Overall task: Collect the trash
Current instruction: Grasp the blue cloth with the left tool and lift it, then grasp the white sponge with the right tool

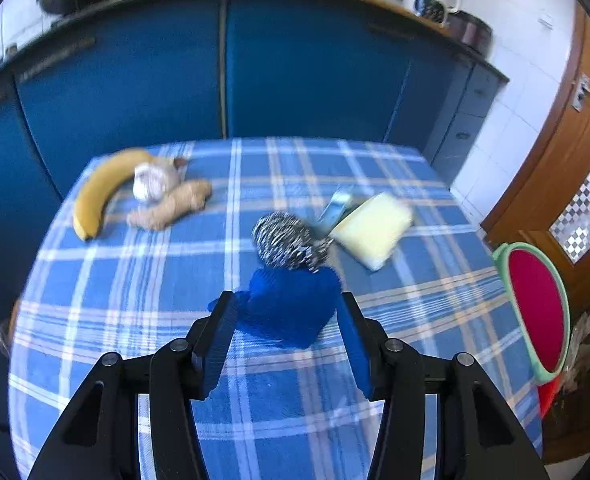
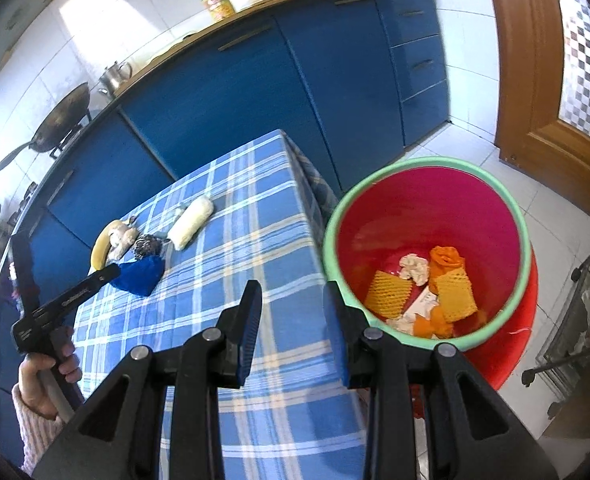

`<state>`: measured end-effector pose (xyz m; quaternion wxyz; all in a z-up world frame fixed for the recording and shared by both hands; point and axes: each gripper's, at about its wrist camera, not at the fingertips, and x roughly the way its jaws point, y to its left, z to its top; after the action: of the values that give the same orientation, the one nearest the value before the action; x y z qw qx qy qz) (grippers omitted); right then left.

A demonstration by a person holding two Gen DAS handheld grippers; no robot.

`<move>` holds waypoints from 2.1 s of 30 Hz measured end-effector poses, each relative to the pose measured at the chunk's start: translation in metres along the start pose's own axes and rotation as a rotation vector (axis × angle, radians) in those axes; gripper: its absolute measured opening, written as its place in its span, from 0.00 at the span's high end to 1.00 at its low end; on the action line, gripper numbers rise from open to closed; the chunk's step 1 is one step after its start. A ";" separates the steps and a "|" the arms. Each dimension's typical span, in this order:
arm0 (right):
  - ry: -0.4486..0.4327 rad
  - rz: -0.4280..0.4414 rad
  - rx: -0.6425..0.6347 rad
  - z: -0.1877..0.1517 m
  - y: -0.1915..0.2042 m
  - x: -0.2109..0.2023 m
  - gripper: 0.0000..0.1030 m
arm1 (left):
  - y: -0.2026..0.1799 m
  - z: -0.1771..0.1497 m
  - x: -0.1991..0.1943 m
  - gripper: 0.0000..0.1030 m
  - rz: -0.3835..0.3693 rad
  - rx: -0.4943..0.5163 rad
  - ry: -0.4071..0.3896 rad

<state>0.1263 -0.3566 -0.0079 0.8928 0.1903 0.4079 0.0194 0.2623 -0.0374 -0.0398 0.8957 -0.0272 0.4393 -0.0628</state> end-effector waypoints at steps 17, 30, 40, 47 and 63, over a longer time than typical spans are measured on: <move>0.074 -0.016 -0.068 0.004 0.047 0.039 0.67 | 0.015 -0.013 0.021 0.90 -0.112 -0.045 0.009; 0.132 0.012 -0.113 0.016 0.101 0.095 0.67 | 0.060 -0.004 -0.042 0.90 -0.064 -0.124 -0.122; 0.174 -0.005 -0.134 0.036 0.136 0.150 0.67 | 0.102 0.017 -0.030 0.90 0.028 -0.195 -0.110; 0.190 -0.037 -0.116 0.053 0.148 0.190 0.67 | 0.101 0.010 -0.004 0.90 0.017 -0.220 -0.071; 0.168 -0.048 -0.110 0.061 0.161 0.227 0.59 | 0.099 0.003 0.011 0.90 0.009 -0.215 -0.041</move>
<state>0.3423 -0.1842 -0.0781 0.8647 0.1289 0.4841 0.0362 0.2799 0.0592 -0.0566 0.8967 -0.1226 0.4251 -0.0109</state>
